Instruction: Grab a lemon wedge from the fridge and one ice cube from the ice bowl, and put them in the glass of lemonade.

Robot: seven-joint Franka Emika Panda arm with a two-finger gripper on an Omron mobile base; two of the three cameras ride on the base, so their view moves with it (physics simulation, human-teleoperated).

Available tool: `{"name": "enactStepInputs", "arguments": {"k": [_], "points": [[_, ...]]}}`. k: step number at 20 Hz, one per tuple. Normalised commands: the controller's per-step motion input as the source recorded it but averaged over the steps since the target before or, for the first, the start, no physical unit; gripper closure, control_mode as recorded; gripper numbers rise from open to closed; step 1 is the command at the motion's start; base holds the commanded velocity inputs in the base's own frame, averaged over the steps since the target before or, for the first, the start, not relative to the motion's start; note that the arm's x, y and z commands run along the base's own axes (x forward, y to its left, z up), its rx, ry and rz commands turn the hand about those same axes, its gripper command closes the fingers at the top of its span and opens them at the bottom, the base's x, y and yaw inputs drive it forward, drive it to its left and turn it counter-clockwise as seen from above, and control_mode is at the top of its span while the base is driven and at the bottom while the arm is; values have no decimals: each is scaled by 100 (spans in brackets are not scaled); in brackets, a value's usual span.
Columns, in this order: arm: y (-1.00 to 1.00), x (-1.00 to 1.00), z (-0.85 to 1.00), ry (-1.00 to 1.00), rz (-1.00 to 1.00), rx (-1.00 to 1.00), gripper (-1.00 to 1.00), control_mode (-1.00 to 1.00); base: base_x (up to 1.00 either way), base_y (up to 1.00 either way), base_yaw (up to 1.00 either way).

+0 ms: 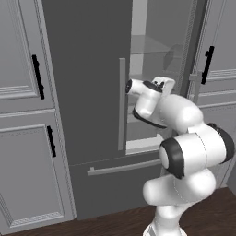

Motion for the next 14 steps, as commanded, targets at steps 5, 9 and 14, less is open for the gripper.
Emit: {"name": "enactStepInputs", "arguments": {"k": [5, 9, 14], "points": [[-75, -47, -21, 5, -32, 0, -100, -100, 0, 0, 0], [-80, -42, -10, 1, -30, 0, -100, -100, 0, 0, 0], [-79, -2, 1, -1, -10, 0, -100, -100, 0, 0, 0]]}}
